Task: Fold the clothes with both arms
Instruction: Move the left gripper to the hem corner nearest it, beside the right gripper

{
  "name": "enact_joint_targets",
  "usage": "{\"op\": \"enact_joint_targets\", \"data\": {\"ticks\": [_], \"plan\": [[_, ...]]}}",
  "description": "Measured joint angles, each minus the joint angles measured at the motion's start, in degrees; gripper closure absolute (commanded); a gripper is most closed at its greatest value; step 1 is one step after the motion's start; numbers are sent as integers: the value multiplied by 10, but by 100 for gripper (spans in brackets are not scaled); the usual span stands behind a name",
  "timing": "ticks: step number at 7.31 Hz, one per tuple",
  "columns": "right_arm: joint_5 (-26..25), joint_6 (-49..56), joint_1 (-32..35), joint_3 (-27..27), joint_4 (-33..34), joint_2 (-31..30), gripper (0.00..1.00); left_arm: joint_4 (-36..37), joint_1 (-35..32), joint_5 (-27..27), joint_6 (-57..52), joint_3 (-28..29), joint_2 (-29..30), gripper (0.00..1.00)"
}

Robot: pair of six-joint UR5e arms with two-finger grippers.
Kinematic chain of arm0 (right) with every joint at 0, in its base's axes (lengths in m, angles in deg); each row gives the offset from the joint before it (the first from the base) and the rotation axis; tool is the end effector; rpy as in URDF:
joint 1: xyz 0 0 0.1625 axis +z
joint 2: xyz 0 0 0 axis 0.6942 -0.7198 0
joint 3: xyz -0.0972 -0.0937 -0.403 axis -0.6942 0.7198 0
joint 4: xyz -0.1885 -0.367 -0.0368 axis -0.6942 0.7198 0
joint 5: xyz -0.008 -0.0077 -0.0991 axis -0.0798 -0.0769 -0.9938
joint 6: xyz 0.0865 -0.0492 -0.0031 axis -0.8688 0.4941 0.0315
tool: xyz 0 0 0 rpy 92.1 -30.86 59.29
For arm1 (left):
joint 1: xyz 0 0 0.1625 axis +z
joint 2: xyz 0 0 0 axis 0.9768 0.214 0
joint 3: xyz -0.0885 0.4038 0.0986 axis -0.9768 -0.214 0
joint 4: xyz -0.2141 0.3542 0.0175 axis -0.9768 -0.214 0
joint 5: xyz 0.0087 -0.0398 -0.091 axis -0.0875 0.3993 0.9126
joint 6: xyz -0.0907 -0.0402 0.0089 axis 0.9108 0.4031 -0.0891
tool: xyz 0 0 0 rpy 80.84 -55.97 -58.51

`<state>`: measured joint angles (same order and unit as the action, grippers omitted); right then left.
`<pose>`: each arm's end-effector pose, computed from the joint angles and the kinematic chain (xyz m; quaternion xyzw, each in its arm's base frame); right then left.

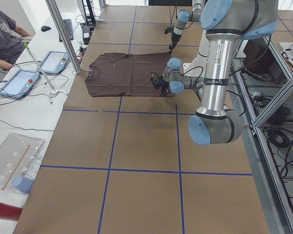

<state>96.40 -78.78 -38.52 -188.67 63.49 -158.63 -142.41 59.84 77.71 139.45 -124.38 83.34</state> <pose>-0.4634 -0.1956 0.3459 0.0040 -0.4299 0.2785 0.8588 0.4612 -0.2876 0.3598 0.0021 0.4695 -0.2611 0.8435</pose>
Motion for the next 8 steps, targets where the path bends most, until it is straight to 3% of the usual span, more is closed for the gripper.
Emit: {"op": "enact_joint_targets", "data": {"ticks": [4,8], "plan": [[0,0,-1,2,0,0,100,43,40,9,19,-13,-4,53],[1,0,-1,2,-1,0,100,45,60,10,25,-14,-5,54]]}}
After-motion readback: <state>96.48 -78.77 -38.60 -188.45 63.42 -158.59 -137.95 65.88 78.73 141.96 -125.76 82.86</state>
